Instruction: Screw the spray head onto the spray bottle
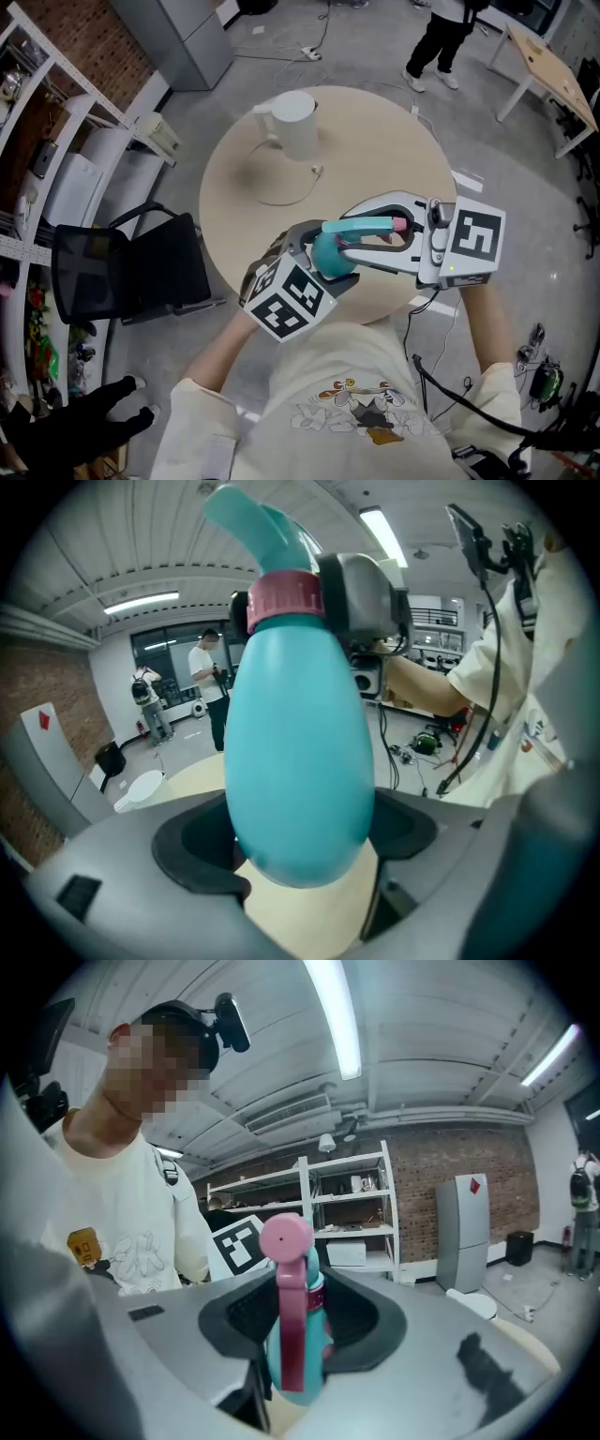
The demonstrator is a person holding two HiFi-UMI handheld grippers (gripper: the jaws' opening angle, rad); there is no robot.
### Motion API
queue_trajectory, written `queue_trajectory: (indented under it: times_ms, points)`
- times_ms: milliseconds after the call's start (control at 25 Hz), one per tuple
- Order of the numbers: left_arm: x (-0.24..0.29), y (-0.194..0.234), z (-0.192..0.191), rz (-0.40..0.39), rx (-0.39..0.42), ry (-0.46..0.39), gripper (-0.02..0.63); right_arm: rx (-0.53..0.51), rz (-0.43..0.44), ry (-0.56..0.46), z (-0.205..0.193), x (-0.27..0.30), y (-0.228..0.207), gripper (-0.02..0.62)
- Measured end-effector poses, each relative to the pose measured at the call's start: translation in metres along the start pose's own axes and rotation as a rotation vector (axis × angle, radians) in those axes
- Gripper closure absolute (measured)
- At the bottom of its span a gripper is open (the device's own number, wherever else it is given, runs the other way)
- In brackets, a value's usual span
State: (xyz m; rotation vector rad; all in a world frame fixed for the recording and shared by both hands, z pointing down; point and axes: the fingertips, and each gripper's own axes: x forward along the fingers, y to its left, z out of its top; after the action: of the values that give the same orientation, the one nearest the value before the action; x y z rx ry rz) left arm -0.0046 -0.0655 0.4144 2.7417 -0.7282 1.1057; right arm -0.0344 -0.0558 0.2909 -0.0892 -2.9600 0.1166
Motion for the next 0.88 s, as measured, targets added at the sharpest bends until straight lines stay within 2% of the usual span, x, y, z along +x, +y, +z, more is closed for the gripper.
queue_trajectory:
  times_ms: [120,320,520,600,760,880]
  points:
    - [0.005,0.01,-0.001,0.078,-0.058,-0.02,0.19,0.006,-0.092,0.021,-0.004,0.002,-0.011,0.459]
    - [0.008,0.026,-0.001,0.201,-0.149,-0.071,0.19,0.037,-0.267,-0.003,-0.002,0.009,-0.024,0.459]
    - [0.006,0.039,-0.008,0.328,-0.205,-0.075,0.19,0.05,-0.483,-0.007,-0.003,0.015,-0.034,0.459]
    - [0.005,0.045,-0.012,0.376,-0.214,-0.065,0.19,0.057,-0.544,-0.003,-0.006,0.017,-0.036,0.459]
    - [0.005,0.049,-0.019,0.408,-0.217,-0.052,0.19,0.073,-0.574,-0.019,-0.012,0.021,-0.036,0.459]
    - [0.006,0.048,-0.02,0.381,-0.222,-0.055,0.19,0.102,-0.512,-0.052,-0.01,0.025,-0.033,0.454]
